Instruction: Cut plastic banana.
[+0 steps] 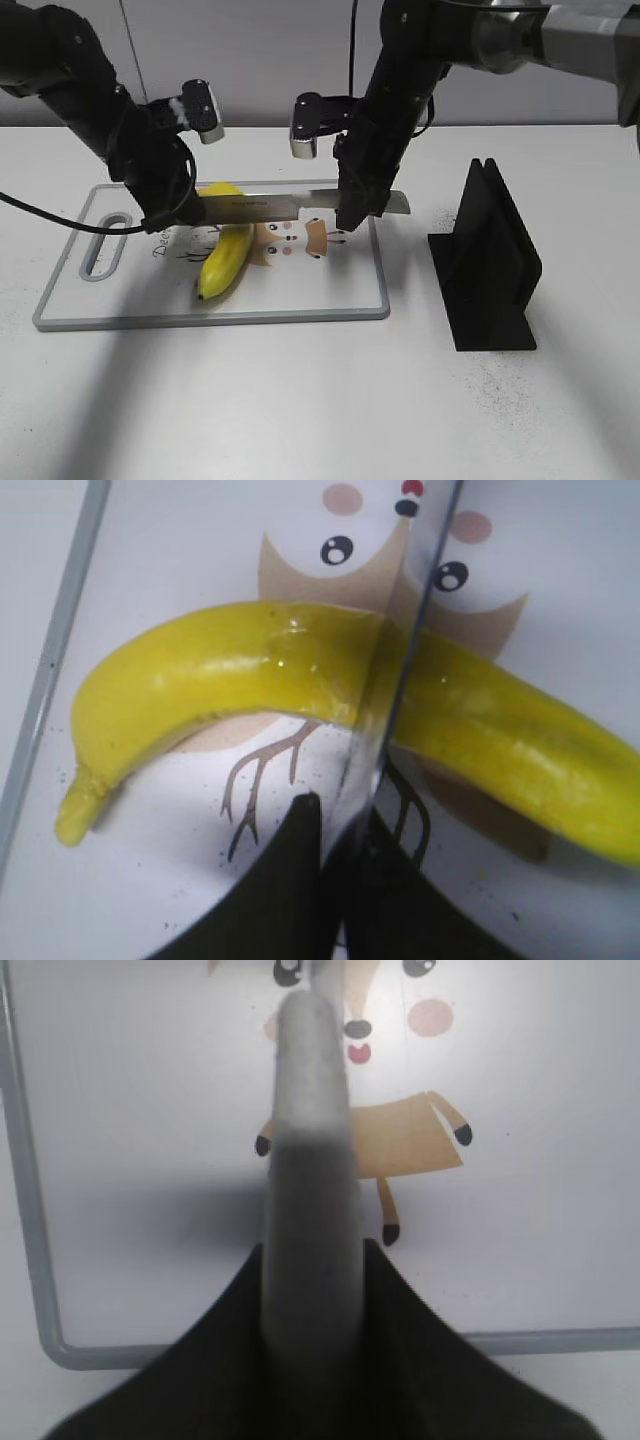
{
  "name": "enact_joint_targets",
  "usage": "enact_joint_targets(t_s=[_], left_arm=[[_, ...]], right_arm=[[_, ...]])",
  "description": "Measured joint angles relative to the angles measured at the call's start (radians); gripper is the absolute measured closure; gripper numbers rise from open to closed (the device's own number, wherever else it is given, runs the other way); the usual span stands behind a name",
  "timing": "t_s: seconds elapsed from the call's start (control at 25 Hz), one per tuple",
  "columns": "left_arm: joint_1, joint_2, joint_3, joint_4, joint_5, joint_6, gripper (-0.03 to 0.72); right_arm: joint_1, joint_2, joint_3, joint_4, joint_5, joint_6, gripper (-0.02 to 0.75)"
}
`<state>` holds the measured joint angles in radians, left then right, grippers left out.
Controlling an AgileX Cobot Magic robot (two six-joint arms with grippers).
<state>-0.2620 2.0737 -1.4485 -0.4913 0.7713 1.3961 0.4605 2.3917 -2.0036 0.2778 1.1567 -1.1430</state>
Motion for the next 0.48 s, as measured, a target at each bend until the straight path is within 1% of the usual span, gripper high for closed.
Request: enact_joint_targets(t_s=[0.12, 0.48], left_arm=[[0.000, -0.031, 0.003, 0.012, 0.015, -0.001, 0.670], [0.000, -0.226, 0.003, 0.021, 0.103, -0.011, 0.676]], right_arm=[[0.002, -0.027, 0.004, 0.001, 0.005, 0.012, 0.573], [0.006, -0.205, 0.004, 0.007, 0.043, 0.015, 0.573]])
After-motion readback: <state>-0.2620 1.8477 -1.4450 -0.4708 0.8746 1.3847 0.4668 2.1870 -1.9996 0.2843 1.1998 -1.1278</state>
